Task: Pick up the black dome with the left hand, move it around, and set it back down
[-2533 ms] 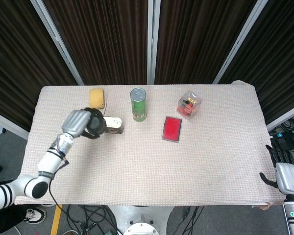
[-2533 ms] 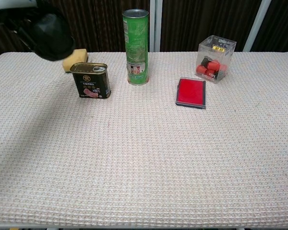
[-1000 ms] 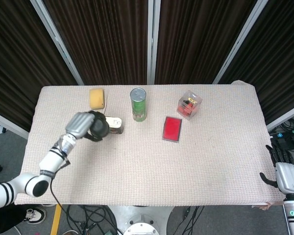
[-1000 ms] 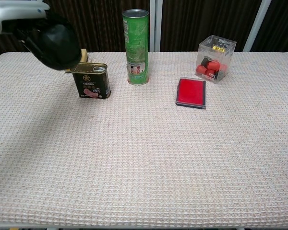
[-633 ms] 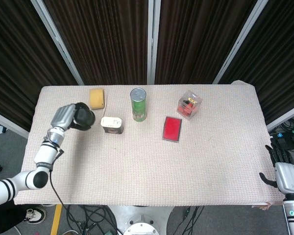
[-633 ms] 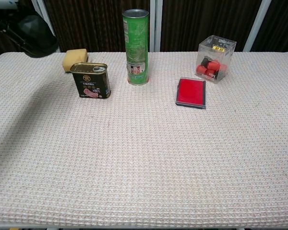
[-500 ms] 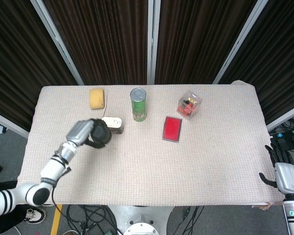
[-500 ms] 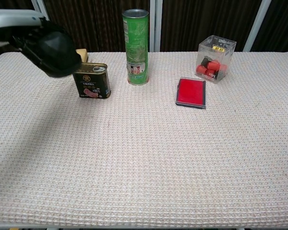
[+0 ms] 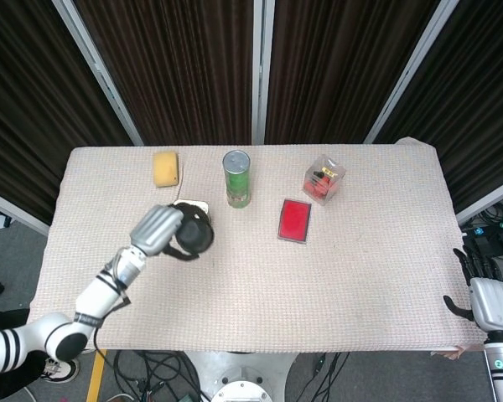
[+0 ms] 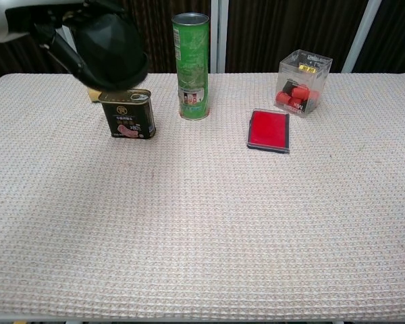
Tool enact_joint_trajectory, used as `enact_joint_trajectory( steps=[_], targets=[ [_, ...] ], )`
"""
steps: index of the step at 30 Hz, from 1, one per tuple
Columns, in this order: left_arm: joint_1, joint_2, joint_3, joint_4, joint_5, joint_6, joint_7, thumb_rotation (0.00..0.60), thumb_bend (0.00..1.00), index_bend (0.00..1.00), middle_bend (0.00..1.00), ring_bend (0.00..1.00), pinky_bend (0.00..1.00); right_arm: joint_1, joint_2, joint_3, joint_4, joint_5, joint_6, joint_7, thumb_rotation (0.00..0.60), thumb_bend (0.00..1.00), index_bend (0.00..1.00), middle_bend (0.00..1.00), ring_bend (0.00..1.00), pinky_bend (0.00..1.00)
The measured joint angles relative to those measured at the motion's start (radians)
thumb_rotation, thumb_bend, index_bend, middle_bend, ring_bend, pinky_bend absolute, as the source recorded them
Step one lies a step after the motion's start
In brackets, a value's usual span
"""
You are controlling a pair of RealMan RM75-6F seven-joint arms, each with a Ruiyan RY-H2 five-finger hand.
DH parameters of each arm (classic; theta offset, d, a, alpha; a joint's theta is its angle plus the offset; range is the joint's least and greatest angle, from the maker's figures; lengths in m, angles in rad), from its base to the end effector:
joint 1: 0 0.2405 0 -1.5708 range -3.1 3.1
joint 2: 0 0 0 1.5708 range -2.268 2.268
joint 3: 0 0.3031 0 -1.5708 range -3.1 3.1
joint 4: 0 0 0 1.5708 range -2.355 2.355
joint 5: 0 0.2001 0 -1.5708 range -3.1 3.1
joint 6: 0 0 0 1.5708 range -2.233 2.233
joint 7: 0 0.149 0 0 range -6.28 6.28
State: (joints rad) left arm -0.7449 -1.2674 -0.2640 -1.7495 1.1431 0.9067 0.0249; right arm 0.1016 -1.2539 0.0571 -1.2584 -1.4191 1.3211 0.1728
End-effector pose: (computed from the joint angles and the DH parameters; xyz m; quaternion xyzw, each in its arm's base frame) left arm -0.1443 0.3783 0.0838 -0.6931 -0.4526 -0.4567 0.3259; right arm -0.4244 -0.1990 0.1643 0.5843 -0.4351 0.3236 0.6039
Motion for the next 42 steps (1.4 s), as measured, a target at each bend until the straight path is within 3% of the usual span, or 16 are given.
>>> enact_joint_trajectory(
  steps=[5,7,10,15,20,22,25,29,37,42],
  targets=[
    [-0.062,-0.035,-0.072,0.218,-0.339,-0.015,0.039,0.600,0.20,0.34,0.45,0.29,0.39,0.000,-0.001,-0.001,0.005,0.002,-0.006,0.006,0.600,0.17,0.00,0.00,0.00,0.00],
    [-0.072,-0.040,-0.079,0.273,-0.426,-0.020,0.052,0.600,0.20,0.34,0.45,0.29,0.39,0.001,-0.002,-0.001,0.008,0.003,-0.008,0.009,0.600,0.17,0.00,0.00,0.00,0.00],
    [-0.068,-0.035,-0.068,0.270,-0.467,-0.022,0.064,0.600,0.20,0.34,0.45,0.29,0.39,0.001,-0.003,-0.001,0.008,0.001,-0.007,0.007,0.600,0.17,0.00,0.00,0.00,0.00],
    [-0.041,0.004,-0.011,0.063,-0.350,-0.043,0.071,0.600,0.20,0.34,0.45,0.29,0.39,0.001,-0.003,-0.004,0.002,-0.004,-0.003,-0.002,0.600,0.17,0.00,0.00,0.00,0.00],
    [-0.014,0.049,0.043,-0.251,-0.109,-0.055,0.077,0.600,0.20,0.34,0.46,0.29,0.39,0.000,-0.001,-0.003,0.000,-0.005,0.001,0.001,0.600,0.17,0.00,0.00,0.00,0.00],
    [-0.012,0.056,0.048,-0.319,-0.041,-0.054,0.080,0.600,0.20,0.34,0.46,0.29,0.39,0.000,0.000,-0.001,0.002,-0.002,0.000,0.004,0.600,0.17,0.00,0.00,0.00,0.00],
    [-0.017,0.055,0.042,-0.332,-0.028,-0.047,0.082,0.600,0.20,0.34,0.46,0.29,0.39,0.001,-0.003,-0.001,0.010,0.002,-0.010,0.007,0.600,0.17,0.00,0.00,0.00,0.00],
    [-0.034,0.029,0.007,-0.200,-0.145,-0.017,0.081,0.600,0.20,0.34,0.46,0.29,0.39,0.004,-0.009,-0.003,0.015,0.003,-0.016,0.005,0.600,0.17,0.00,0.00,0.00,0.00],
    [-0.081,-0.087,-0.084,0.264,-0.487,0.072,0.100,0.600,0.20,0.34,0.45,0.29,0.39,0.002,-0.007,0.000,0.017,0.008,-0.016,0.009,0.600,0.17,0.00,0.00,0.00,0.00],
    [-0.067,-0.097,-0.065,0.299,-0.494,0.104,0.103,0.600,0.20,0.34,0.46,0.29,0.39,0.004,-0.011,-0.003,0.020,0.004,-0.019,0.009,0.600,0.17,0.00,0.00,0.00,0.00]
  ],
)
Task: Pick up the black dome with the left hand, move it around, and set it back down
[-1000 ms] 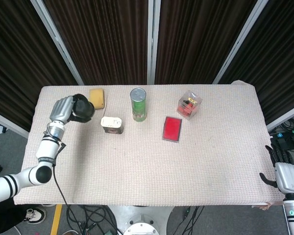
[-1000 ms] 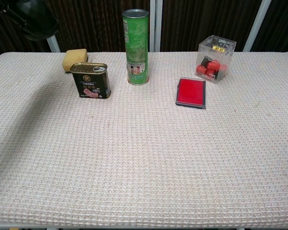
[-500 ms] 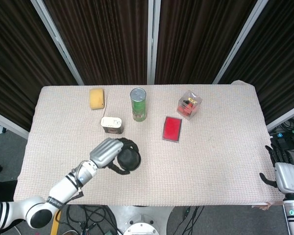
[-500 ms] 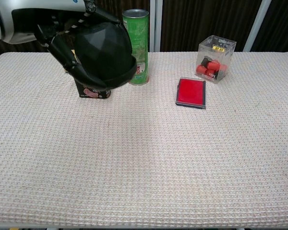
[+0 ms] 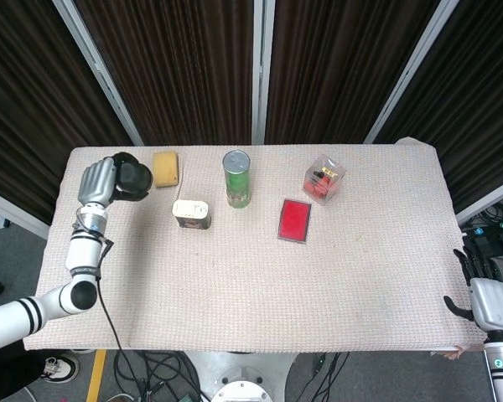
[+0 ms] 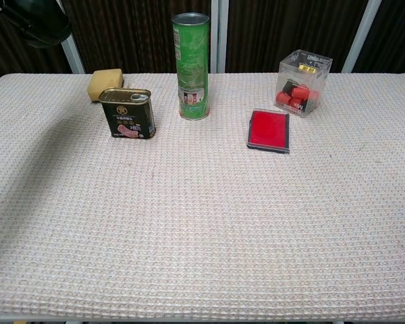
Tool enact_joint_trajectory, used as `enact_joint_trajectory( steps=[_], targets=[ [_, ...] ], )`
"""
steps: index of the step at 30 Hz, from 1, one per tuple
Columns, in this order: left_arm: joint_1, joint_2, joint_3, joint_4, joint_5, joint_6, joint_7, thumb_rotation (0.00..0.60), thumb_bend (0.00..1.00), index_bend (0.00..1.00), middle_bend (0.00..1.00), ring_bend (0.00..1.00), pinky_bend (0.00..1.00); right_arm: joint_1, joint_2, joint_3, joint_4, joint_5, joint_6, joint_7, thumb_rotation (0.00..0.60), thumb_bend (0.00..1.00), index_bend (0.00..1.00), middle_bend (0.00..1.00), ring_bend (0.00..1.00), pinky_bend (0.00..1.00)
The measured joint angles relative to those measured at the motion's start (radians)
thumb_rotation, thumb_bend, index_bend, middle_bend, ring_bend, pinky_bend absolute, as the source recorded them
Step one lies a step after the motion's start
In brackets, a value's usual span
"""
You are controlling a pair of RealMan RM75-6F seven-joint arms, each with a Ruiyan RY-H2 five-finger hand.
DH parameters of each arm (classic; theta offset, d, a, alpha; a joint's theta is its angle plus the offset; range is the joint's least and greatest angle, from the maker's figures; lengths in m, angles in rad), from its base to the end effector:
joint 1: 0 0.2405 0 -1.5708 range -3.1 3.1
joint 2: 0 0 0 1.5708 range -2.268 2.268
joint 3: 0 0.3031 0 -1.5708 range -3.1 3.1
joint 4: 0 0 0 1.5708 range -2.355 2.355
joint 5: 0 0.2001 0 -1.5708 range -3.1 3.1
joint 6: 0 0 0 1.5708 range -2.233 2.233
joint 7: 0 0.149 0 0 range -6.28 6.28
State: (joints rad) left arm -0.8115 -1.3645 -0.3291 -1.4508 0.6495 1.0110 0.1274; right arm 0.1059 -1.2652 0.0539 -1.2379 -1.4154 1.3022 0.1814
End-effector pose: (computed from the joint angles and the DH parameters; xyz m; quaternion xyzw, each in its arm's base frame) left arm -0.2114 0.4521 0.1084 -0.5222 -0.5271 -0.4398 0.5060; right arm -0.4286 -0.2000 0.1601 0.5855 -0.4412 0.3172 0.6016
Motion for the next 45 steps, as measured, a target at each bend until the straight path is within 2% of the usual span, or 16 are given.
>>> enact_joint_trajectory(
  steps=[3,8,11,14,21,31,40,45],
  targets=[
    [0.031,0.013,0.045,-0.103,0.111,0.011,-0.011,0.600,0.20,0.34,0.46,0.29,0.39,0.000,-0.001,0.000,0.000,0.000,0.001,-0.001,0.600,0.17,0.00,0.00,0.00,0.00],
    [0.106,0.029,0.174,-0.331,0.396,0.037,-0.033,0.600,0.20,0.34,0.46,0.29,0.39,0.000,-0.001,-0.001,0.001,-0.001,0.000,-0.002,0.600,0.17,0.00,0.00,0.00,0.00],
    [0.162,0.005,0.252,-0.370,0.549,0.073,-0.047,0.600,0.20,0.34,0.46,0.29,0.38,0.000,0.000,0.001,0.002,0.005,-0.003,0.001,0.600,0.17,0.00,0.00,0.00,0.00],
    [0.213,-0.055,0.307,-0.341,0.623,0.101,-0.058,0.600,0.20,0.34,0.46,0.29,0.38,-0.001,0.003,0.003,-0.001,0.004,0.003,0.004,0.600,0.17,0.00,0.00,0.00,0.00],
    [0.222,-0.176,0.290,-0.167,0.630,0.109,-0.070,0.600,0.20,0.34,0.46,0.29,0.38,-0.006,0.011,0.004,-0.008,-0.025,0.043,0.019,0.600,0.18,0.00,0.00,0.00,0.00],
    [0.192,-0.307,0.222,0.058,0.570,0.010,-0.133,0.600,0.20,0.34,0.46,0.29,0.38,-0.020,0.035,0.001,-0.060,-0.074,0.123,0.000,0.600,0.18,0.00,0.00,0.00,0.00],
    [0.181,-0.363,0.203,0.175,0.565,-0.026,-0.165,0.600,0.20,0.34,0.46,0.29,0.39,-0.019,0.046,-0.006,-0.078,-0.086,0.123,0.013,0.600,0.18,0.00,0.00,0.00,0.00],
    [0.185,-0.386,0.205,0.221,0.574,-0.026,-0.162,0.600,0.16,0.28,0.43,0.28,0.37,-0.019,0.043,-0.006,-0.069,-0.094,0.135,0.025,0.600,0.18,0.00,0.00,0.00,0.00]
  ],
)
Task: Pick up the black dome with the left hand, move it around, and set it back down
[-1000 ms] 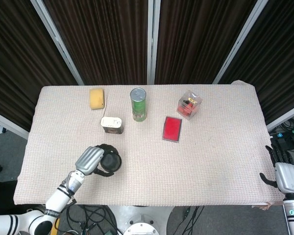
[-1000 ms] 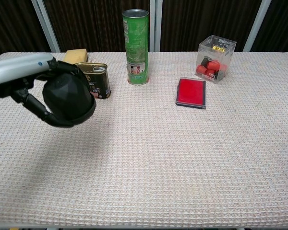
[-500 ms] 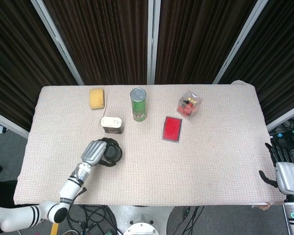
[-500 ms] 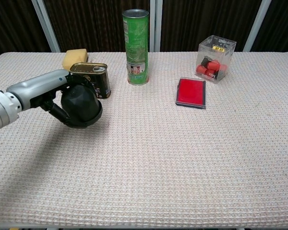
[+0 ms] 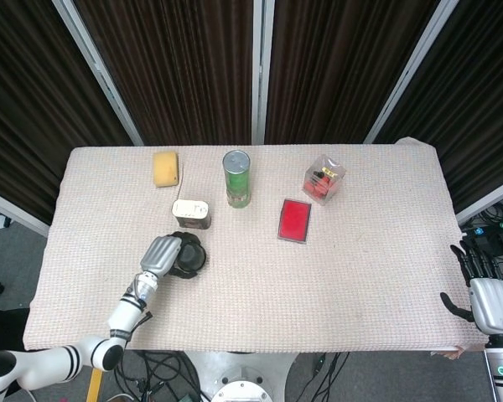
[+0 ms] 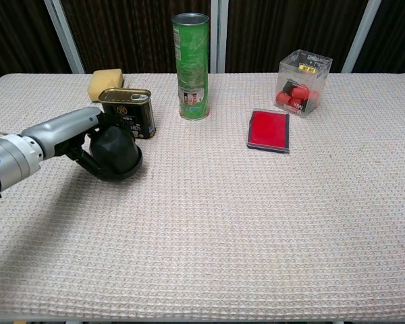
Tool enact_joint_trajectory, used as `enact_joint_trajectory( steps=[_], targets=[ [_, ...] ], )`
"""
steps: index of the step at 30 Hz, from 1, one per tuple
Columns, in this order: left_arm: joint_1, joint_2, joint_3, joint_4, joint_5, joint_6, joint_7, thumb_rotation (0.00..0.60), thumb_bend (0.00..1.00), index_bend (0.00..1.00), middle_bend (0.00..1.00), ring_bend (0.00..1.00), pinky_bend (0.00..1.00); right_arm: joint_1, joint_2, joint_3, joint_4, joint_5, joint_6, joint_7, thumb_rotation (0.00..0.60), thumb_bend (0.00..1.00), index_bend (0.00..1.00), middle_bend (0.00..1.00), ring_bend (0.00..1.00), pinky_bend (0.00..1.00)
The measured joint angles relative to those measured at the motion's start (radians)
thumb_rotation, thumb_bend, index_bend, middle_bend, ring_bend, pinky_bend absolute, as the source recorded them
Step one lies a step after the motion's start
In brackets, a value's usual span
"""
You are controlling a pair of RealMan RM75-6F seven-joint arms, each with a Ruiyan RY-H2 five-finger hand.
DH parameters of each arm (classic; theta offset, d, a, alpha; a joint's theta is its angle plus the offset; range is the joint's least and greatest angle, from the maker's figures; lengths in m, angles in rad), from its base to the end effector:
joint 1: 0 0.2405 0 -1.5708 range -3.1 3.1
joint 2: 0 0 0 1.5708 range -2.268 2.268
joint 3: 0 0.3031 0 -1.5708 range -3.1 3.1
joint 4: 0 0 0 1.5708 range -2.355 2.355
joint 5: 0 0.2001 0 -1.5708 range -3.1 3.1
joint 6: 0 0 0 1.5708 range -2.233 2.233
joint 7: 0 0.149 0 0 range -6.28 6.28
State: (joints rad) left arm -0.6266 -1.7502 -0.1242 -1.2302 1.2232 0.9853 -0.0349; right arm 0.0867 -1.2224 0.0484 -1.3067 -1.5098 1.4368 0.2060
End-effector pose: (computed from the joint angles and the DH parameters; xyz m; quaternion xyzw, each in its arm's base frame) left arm -0.2282 0.3468 -0.0694 -0.6668 -0.5059 -0.4073 0.3654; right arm -0.4010 -0.1928 0.1761 0.5937 -0.4029 0.3776 0.5854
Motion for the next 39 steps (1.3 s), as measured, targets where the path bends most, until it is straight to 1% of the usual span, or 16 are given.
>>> enact_joint_trajectory(
  steps=[2,8,14,24,28,39],
  targets=[
    [0.002,-0.008,0.000,0.015,0.008,0.001,-0.007,0.600,0.14,0.26,0.41,0.26,0.36,0.000,-0.002,0.001,0.004,0.000,0.001,0.002,0.600,0.18,0.00,0.00,0.00,0.00],
    [0.006,-0.013,0.012,0.033,0.042,0.001,-0.019,0.600,0.10,0.25,0.35,0.25,0.34,0.000,-0.005,0.000,0.010,0.004,-0.002,0.003,0.600,0.18,0.00,0.00,0.00,0.00],
    [0.015,-0.013,0.022,0.039,0.069,0.010,-0.030,0.600,0.09,0.23,0.30,0.19,0.30,0.000,-0.006,0.003,0.011,0.010,-0.004,0.002,0.600,0.18,0.00,0.00,0.00,0.00],
    [0.019,-0.004,0.032,0.034,0.094,0.006,-0.031,0.600,0.06,0.21,0.27,0.15,0.25,0.000,-0.005,0.003,0.009,0.012,-0.004,-0.001,0.600,0.18,0.00,0.00,0.00,0.00],
    [0.020,-0.003,0.032,0.033,0.094,-0.004,-0.030,0.600,0.06,0.21,0.27,0.15,0.25,0.000,-0.005,0.003,0.008,0.012,-0.004,-0.002,0.600,0.18,0.00,0.00,0.00,0.00],
    [0.030,0.011,0.022,0.010,0.104,0.021,-0.030,0.600,0.06,0.21,0.27,0.15,0.25,0.001,-0.006,0.002,0.010,0.013,-0.008,-0.002,0.600,0.18,0.00,0.00,0.00,0.00]
  ],
)
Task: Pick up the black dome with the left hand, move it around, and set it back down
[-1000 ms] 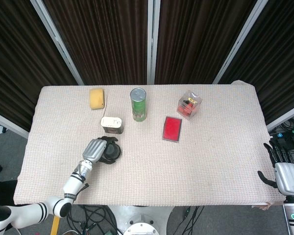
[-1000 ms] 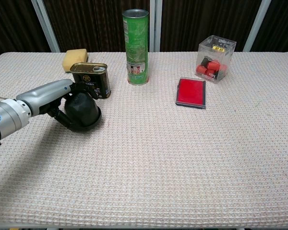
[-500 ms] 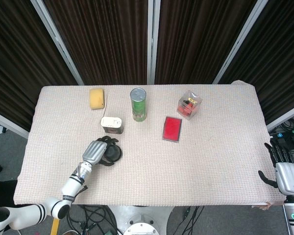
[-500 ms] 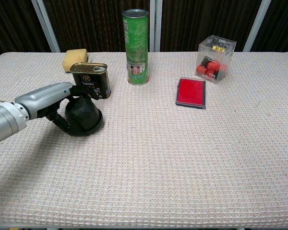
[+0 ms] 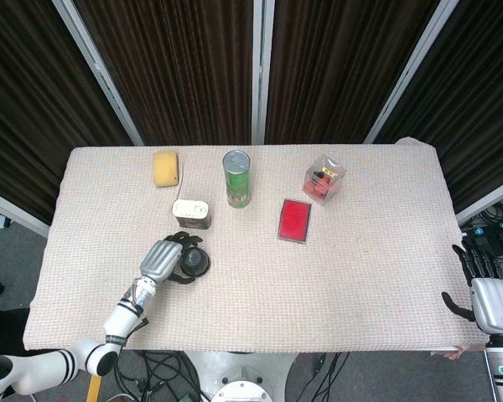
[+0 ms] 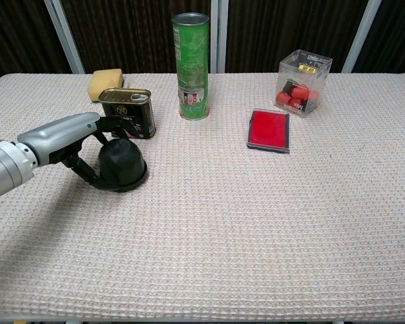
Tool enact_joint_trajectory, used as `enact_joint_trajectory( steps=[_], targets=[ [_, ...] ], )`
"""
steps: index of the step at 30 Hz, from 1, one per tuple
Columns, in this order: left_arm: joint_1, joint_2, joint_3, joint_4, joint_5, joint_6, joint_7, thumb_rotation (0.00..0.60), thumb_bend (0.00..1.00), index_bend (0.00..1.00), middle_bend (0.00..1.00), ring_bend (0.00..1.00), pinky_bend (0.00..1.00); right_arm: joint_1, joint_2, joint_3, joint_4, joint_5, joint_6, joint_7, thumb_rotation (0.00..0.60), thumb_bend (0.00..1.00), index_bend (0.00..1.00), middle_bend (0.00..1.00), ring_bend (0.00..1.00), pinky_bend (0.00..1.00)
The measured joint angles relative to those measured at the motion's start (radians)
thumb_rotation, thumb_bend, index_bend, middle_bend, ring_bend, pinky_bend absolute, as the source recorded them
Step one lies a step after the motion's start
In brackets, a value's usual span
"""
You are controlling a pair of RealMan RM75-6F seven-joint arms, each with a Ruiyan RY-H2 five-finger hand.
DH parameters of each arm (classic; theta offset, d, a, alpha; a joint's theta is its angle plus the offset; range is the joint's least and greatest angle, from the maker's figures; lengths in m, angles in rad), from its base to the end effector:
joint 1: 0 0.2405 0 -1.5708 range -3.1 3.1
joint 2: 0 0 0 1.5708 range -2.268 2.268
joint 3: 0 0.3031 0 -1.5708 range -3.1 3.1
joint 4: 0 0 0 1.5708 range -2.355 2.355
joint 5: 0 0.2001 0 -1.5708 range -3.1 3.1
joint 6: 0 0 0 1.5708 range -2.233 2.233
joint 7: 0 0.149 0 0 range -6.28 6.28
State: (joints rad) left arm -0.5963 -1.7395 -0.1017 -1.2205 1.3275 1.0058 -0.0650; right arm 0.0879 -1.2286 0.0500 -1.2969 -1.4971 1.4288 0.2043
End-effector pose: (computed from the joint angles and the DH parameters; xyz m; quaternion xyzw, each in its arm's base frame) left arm -0.2330 0.3360 -0.0667 -0.6865 -0.4812 -0.4132 0.3556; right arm -0.4042 -0.1936 0.1751 0.5909 -0.4053 0.3730 0.5895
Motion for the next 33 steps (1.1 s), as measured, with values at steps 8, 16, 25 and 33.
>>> enact_joint_trajectory(
  steps=[8,16,25,33],
  targets=[
    [0.004,0.005,-0.014,-0.013,-0.026,-0.015,-0.007,0.600,0.07,0.21,0.31,0.15,0.26,0.002,-0.003,0.001,0.005,0.006,-0.008,0.000,0.600,0.18,0.00,0.00,0.00,0.00],
    [0.004,0.012,-0.025,-0.036,-0.034,-0.021,-0.016,0.600,0.11,0.24,0.36,0.18,0.27,0.001,-0.003,0.003,0.002,0.014,-0.013,-0.005,0.600,0.18,0.00,0.00,0.00,0.00],
    [0.006,0.017,-0.037,-0.057,-0.047,-0.019,-0.008,0.600,0.14,0.26,0.40,0.21,0.28,0.002,-0.004,0.002,0.001,0.016,-0.016,-0.008,0.600,0.18,0.00,0.00,0.00,0.00],
    [0.013,0.055,-0.048,-0.109,-0.038,0.015,0.011,0.600,0.14,0.26,0.40,0.21,0.28,0.002,-0.005,0.002,0.003,0.014,-0.016,-0.006,0.600,0.18,0.00,0.00,0.00,0.00]
  ],
)
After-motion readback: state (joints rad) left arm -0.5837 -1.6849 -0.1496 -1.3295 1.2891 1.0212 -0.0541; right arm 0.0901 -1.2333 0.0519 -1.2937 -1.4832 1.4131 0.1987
